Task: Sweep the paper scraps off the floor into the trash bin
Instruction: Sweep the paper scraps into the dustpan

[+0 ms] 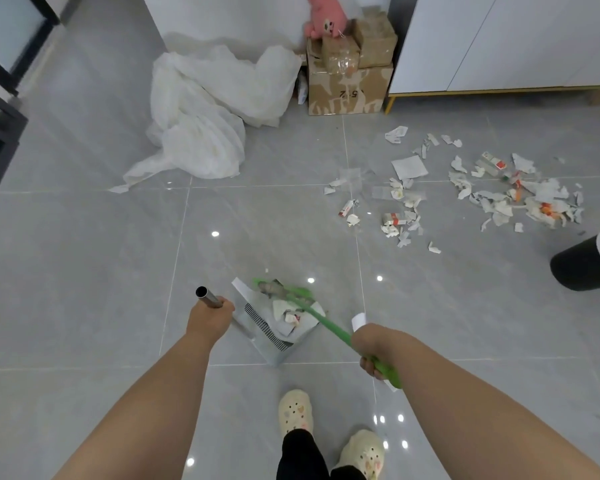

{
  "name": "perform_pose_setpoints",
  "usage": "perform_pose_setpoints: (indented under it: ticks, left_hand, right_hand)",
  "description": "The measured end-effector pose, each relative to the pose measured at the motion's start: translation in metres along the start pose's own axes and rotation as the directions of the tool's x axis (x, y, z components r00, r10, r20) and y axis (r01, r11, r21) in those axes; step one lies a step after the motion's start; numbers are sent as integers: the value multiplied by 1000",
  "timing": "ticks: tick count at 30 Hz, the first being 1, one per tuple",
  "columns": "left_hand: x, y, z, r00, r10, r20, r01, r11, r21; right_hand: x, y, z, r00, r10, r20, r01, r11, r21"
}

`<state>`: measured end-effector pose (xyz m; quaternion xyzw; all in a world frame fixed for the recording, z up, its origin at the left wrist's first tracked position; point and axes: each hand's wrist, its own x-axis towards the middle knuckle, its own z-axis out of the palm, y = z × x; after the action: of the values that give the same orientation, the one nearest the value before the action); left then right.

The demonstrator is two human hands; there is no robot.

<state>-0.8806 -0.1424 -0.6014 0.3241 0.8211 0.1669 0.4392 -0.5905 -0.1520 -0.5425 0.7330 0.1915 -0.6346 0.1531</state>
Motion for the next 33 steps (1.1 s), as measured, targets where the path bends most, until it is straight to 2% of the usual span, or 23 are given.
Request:
perform_pose_setpoints:
  ticks: [2,4,12,15,23,28,33]
  left_hand:
    - [0,-3,0,999,-32,-20,31,998,-55]
    - [-4,-3,1,996,-73,-52,67,990,-123]
    - [-38,33,20,990,-98,-105,64,957,-282]
    - [-52,65,19,991,-60,-120,24,959,-283]
    - [-83,157,5,995,48,-91,-71,962,-263]
    - [-107,226,-9,992,123,-22,-124,964,-236]
    - [-142,297,-3,981,188,44,-175,963,-205]
  right_hand:
    - [-1,0,-4,998,29,53,-28,999,-20]
    - [-5,2,-11,999,28,37,-26,999,-35]
    - [-44,12,-26,982,-111,-150,114,993,9]
    - [-66,15,-38,976,-109,-190,127,988,84]
    - [-134,11,-74,915,-232,-331,280,954,106]
    - [-182,8,-103,894,-245,-375,303,948,103]
    - [-201,29,-133,884,-226,-410,331,921,207]
